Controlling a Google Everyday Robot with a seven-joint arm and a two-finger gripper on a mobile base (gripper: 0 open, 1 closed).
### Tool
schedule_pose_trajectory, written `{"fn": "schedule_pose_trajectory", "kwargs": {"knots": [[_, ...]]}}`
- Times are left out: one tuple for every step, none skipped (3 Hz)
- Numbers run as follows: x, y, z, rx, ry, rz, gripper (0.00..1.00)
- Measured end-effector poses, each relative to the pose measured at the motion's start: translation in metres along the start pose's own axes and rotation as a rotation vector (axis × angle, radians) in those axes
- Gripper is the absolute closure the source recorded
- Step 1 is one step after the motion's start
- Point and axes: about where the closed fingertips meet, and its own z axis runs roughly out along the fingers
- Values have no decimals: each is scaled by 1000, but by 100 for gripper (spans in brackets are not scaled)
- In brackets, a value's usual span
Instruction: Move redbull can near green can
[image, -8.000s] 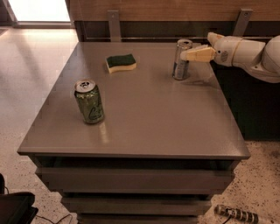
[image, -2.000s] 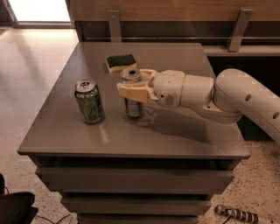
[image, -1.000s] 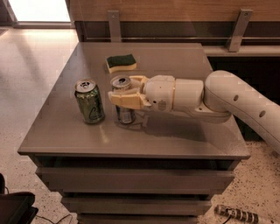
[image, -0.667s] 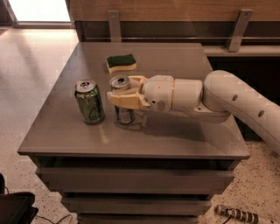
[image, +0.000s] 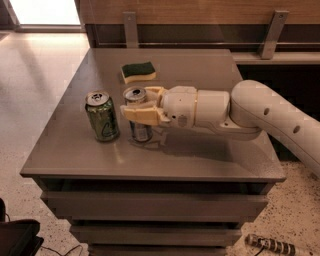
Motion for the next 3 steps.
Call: {"fn": "schedule_pose_trajectory", "kwargs": {"knots": [[-1, 1, 2, -4, 0, -1, 12], [-1, 3, 4, -8, 0, -2, 0], [-1, 3, 4, -8, 0, -2, 0]]}}
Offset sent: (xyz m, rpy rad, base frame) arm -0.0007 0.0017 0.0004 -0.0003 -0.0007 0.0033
